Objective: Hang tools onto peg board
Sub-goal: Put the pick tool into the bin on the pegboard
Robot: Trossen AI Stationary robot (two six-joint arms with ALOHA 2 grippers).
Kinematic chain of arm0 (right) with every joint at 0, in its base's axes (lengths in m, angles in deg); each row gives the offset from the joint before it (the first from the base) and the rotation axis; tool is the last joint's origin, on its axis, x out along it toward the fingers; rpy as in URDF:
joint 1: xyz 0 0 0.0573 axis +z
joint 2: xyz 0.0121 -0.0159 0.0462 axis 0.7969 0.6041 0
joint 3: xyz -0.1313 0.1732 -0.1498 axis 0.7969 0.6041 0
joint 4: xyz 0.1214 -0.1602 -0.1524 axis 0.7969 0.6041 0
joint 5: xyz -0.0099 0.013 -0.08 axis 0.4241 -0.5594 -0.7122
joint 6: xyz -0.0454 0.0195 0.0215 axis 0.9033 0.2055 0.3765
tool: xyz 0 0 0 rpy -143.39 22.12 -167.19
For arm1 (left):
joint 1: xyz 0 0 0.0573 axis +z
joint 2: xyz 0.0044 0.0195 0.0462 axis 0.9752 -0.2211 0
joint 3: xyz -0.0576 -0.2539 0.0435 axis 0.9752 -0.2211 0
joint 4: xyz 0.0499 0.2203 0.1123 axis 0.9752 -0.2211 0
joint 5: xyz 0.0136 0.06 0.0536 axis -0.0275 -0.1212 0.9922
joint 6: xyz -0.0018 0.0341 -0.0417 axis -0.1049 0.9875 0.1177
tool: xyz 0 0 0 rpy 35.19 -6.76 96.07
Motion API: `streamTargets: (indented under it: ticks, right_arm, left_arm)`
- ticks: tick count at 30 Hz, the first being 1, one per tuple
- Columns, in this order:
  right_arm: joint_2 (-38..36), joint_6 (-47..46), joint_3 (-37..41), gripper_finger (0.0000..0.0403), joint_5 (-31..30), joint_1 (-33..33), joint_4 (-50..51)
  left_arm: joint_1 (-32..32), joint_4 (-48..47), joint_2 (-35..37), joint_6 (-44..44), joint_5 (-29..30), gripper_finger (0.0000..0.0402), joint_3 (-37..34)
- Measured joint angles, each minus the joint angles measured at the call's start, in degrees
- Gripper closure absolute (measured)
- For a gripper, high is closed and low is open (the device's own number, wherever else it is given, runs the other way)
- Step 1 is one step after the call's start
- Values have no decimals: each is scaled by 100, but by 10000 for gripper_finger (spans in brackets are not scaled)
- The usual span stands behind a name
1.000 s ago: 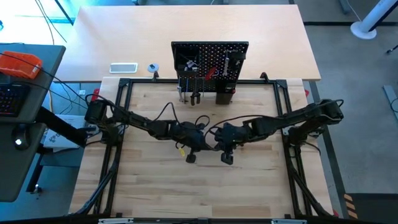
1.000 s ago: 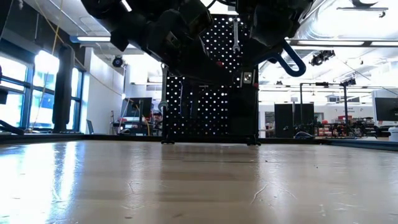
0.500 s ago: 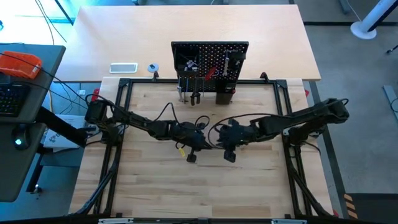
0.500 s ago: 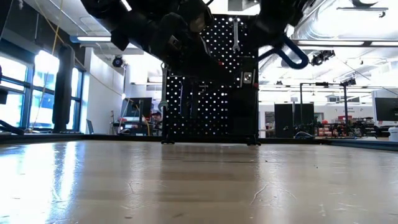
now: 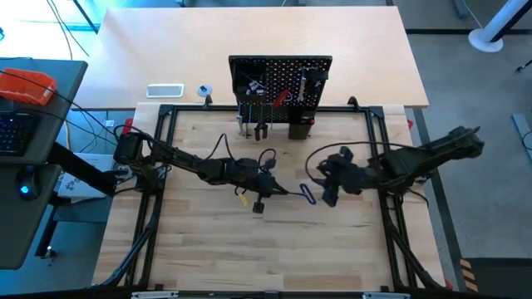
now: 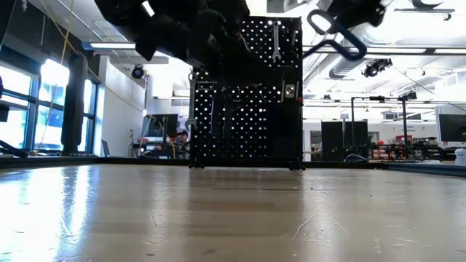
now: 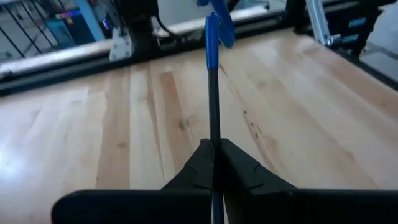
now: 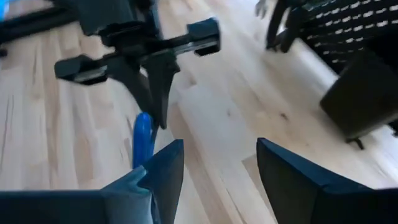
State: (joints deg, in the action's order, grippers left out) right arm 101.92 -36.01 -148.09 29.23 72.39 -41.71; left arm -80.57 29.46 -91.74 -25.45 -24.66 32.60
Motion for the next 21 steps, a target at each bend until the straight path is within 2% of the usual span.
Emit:
streamTargets:
  ticks: [6,11,15,21]
  right_arm:
    - [-377,-637,102,206,-1221,787,211]
    - [-598,-1222,524,206,-2403,1453,-93]
    - [-607,-996,1116,206,-2790,1676,-1194]
    - [-602,426,1992,206,-2934,1512,-3547]
  left_arm:
    - [229,921,-4,-110,143,401,-350]
    - [422,2328,-4,-346,152,402,-713]
    - [530,2977,-4,-427,105,402,-814]
    - [645,3271,-4,-612,-253,402,-813]
